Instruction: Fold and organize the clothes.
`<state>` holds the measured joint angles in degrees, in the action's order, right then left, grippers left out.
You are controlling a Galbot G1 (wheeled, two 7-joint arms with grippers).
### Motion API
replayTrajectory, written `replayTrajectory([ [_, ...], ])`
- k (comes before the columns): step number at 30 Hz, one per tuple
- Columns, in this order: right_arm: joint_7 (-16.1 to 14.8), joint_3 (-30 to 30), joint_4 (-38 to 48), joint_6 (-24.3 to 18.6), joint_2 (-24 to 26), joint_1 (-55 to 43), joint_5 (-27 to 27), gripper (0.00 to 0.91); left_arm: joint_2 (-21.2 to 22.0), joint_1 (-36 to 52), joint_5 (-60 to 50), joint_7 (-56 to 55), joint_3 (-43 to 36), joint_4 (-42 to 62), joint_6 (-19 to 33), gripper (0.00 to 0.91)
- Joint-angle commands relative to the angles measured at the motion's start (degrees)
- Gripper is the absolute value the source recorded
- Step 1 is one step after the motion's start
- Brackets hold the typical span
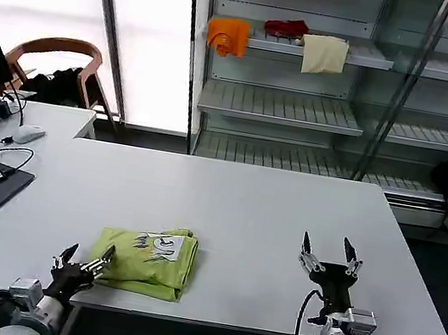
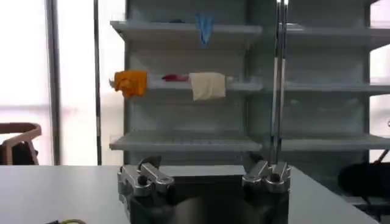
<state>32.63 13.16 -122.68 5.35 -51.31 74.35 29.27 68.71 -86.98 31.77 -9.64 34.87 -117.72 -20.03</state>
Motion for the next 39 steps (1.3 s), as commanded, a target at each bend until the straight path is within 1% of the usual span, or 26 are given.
replayTrajectory([
  [1, 0.0, 0.2, 0.0, -0.2, 0.0, 0.5, 0.1, 0.907, 0.8, 0.4, 4.3, 0.9, 0.5, 2.7, -0.4, 0.907],
  [3, 0.1, 0.2, 0.2, -0.3, 0.0, 0.5, 0.1, 0.907, 1.1, 0.6, 4.6, 1.4, 0.3, 2.9, -0.1, 0.907],
  [5, 0.1, 0.3, 0.3, -0.4, 0.0, 0.5, 0.1, 0.907, 1.3, 0.8, 5.2, 1.5, 0.1, 3.0, 0.0, 0.816],
  [6, 0.2, 0.3, 0.3, -0.4, 0.0, 0.4, 0.1, 0.907, 1.5, 0.9, 5.1, 1.8, -0.1, 3.1, 0.3, 0.796],
  [9, 0.2, 0.3, 0.3, -0.4, 0.1, 0.4, 0.1, 0.907, 1.7, 0.9, 4.7, 2.6, -0.6, 3.3, 1.0, 0.544],
  [10, 0.2, 0.3, 0.3, -0.4, 0.1, 0.3, 0.1, 0.907, 1.8, 0.9, 4.5, 2.9, -0.7, 3.4, 1.2, 0.484],
  [11, 0.2, 0.3, 0.3, -0.4, 0.0, 0.3, 0.1, 0.907, 1.8, 0.9, 4.4, 3.1, -0.8, 3.5, 1.4, 0.302],
  [12, 0.1, 0.2, 0.3, -0.4, 0.0, 0.3, 0.1, 0.907, 1.8, 1.0, 3.9, 3.4, -1.0, 3.6, 2.0, 0.202],
  [13, 0.1, 0.1, 0.4, -0.4, -0.1, 0.3, 0.1, 0.907, 1.9, 1.0, 3.2, 3.7, -1.3, 3.9, 2.4, 0.02],
  [22, 0.1, 0.0, 0.7, -1.1, -0.2, 0.1, -0.2, 0.907, 1.2, 1.2, -0.1, 4.8, -2.1, 4.2, 4.6, 0.0],
  [25, 0.1, -0.1, 0.8, -1.2, -0.4, 0.0, -0.3, 0.907, 0.5, 1.3, -0.2, 4.6, -1.8, 3.0, 6.1, 0.0],
  [32, 0.2, -0.4, 0.9, -1.2, -0.5, -0.6, -0.4, 0.907, -1.9, 0.7, -0.1, 4.3, 0.7, 0.1, 6.9, 0.0],
  [34, 0.2, -0.5, 1.0, -1.2, -0.5, -0.9, -0.4, 0.907, -3.8, 0.1, 0.6, 4.3, 3.2, -0.3, 7.2, 0.0],
  [36, 0.2, -0.7, 1.0, -1.1, -0.5, -1.2, -0.4, 0.907, -6.8, -0.4, 1.5, 4.4, 6.2, -0.4, 7.2, 0.0],
  [39, 0.2, -0.9, 1.0, -1.2, -0.5, -1.6, -0.3, 0.907, -12.6, -1.3, 3.0, 5.4, 13.5, 0.0, 7.2, 0.0],
])
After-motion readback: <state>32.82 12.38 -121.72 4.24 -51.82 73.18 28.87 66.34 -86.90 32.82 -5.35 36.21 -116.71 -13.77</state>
